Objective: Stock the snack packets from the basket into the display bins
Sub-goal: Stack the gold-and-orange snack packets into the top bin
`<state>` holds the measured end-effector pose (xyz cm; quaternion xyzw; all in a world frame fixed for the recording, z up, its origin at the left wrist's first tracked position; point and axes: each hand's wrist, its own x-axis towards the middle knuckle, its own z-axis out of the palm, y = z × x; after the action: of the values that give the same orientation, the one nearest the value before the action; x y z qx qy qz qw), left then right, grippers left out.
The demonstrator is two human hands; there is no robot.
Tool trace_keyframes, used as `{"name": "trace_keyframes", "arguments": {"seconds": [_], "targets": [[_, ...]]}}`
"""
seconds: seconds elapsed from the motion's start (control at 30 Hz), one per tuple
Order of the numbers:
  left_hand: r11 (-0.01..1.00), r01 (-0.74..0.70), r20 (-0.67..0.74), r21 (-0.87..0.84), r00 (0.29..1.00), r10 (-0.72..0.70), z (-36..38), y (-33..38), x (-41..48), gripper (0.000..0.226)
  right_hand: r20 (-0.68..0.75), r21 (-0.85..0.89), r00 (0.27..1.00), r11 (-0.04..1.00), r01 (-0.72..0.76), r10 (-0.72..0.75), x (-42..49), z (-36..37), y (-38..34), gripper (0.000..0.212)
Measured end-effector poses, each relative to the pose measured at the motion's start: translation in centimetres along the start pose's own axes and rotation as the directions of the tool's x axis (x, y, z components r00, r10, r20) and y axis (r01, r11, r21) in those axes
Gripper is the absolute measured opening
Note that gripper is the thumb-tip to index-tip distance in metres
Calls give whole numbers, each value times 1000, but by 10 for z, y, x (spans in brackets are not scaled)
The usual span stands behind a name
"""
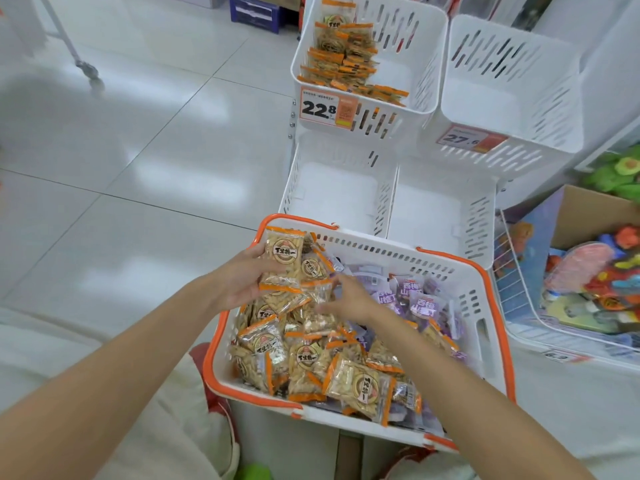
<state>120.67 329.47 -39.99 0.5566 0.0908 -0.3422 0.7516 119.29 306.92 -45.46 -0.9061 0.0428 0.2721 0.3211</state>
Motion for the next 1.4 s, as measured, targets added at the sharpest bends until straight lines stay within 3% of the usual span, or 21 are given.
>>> {"name": "trace_keyframes", "arguments": {"seconds": [0.13,0.2,0.27,0.33,0.4,0.5,0.57,0.63,0.73,0.8,0.9,1.03,1.17,1.3,1.4], "targets": [[998,-56,-119,34,991,60,-2,-1,0,51,-24,164,999,985,51,-48,-6,-25,-8,51],[997,-65,-152,38,986,70,0,-4,1,59,-75,72,994,993,88,-83,-15,-40,-18,47],[996,-74,-135,52,988,80,4,-9,2,72,-145,28,983,993,113,-108,-21,-47,-29,60],[995,-79,-67,65,994,84,13,-14,4,81,-202,82,968,982,169,-150,-27,-47,-43,53],[995,-93,0,42,996,93,25,-19,4,82,-80,252,981,949,190,-175,-36,-43,-61,40],[995,-101,-51,11,994,101,26,-22,10,100,88,489,989,870,64,-122,-43,-47,-74,41],[993,-107,-59,-42,993,104,27,-19,11,81,64,531,983,840,111,-171,-42,-51,-67,30],[989,-105,-36,-100,994,102,28,-12,10,52,-13,438,967,868,235,-255,-41,-49,-58,44],[991,-71,6,-117,997,72,28,-4,5,42,-200,314,927,876,367,-317,-41,-45,-50,46],[994,-60,-30,-90,998,58,22,-1,4,37,-295,442,927,828,346,-230,-39,-58,-46,35],[995,-90,-74,-49,994,86,17,3,3,45,-300,677,947,672,299,-120,-37,-86,-44,28],[993,-105,-79,-51,992,101,21,3,5,56,-292,738,940,584,339,-177,-42,-99,-49,44],[982,-78,-54,-172,996,70,21,2,4,75,-277,751,939,564,343,-202,-48,-98,-62,52],[960,-39,31,-277,998,49,24,10,-2,46,-248,690,948,651,316,-198,-49,-97,-66,47],[952,-45,31,-301,998,57,24,14,-5,51,-248,644,949,698,312,-196,-53,-98,-69,45]]}}
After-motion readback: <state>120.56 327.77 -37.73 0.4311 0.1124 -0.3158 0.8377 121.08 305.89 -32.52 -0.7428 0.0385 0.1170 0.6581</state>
